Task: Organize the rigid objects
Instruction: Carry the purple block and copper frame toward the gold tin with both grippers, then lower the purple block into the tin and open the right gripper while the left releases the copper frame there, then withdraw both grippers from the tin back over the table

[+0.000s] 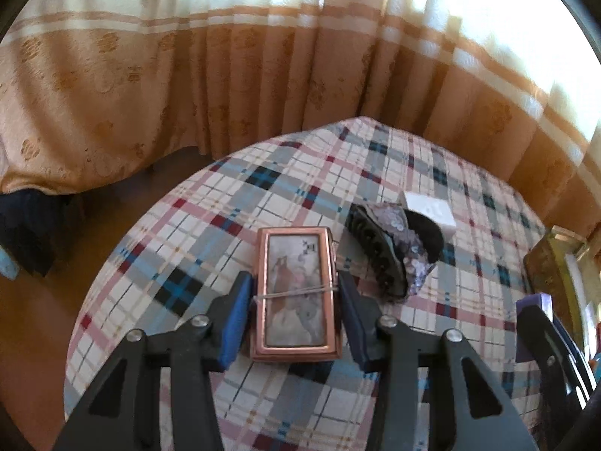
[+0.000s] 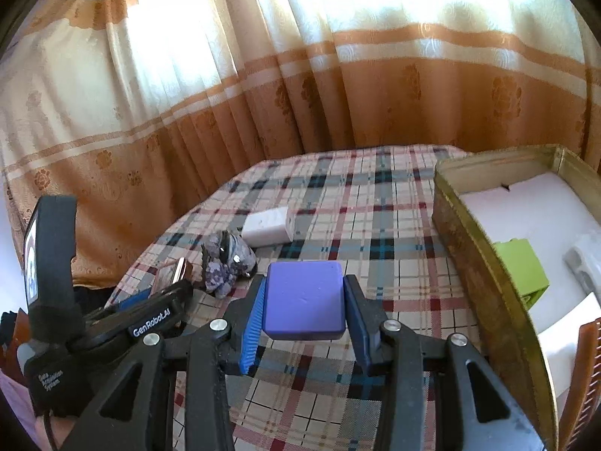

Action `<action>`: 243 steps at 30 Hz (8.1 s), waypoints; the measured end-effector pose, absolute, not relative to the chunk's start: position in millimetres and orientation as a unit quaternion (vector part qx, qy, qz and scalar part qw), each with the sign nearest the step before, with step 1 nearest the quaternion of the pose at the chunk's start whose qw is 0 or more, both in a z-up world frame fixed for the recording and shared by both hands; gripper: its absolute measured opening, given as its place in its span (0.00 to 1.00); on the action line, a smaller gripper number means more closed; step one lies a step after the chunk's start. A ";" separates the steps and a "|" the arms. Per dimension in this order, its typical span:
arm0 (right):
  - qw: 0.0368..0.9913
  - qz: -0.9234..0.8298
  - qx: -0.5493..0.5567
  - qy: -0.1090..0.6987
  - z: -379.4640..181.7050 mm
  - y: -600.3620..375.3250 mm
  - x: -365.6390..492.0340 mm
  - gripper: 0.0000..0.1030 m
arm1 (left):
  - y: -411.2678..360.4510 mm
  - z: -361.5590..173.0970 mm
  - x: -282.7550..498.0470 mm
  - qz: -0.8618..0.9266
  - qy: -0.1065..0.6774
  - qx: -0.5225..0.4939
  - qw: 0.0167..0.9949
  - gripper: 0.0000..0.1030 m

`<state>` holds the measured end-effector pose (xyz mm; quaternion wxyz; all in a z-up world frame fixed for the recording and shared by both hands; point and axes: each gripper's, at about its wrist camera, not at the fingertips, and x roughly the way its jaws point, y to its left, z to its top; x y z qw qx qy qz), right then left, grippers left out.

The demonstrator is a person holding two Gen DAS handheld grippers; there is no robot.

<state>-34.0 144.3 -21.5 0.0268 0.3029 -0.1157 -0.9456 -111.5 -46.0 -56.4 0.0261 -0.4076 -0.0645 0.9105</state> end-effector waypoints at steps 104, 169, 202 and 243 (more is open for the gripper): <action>-0.128 -0.985 0.095 -0.065 28.2 225.8 99.2 0.42 | 72.8 11.7 18.3 0.957 -0.005 -0.234 0.171 0.44; -0.150 -0.955 0.238 -0.093 74.6 373.4 9.2 0.42 | 225.7 24.0 -47.6 0.900 0.070 -0.365 0.228 0.44; -0.127 -0.917 0.256 -0.279 50.0 403.6 8.5 0.80 | 223.8 21.7 -52.2 0.916 0.113 -0.331 0.196 1.00; -0.173 -0.984 -0.034 -0.012 30.8 181.7 94.1 0.94 | 44.5 -8.6 -43.4 0.980 0.047 -0.190 0.026 1.00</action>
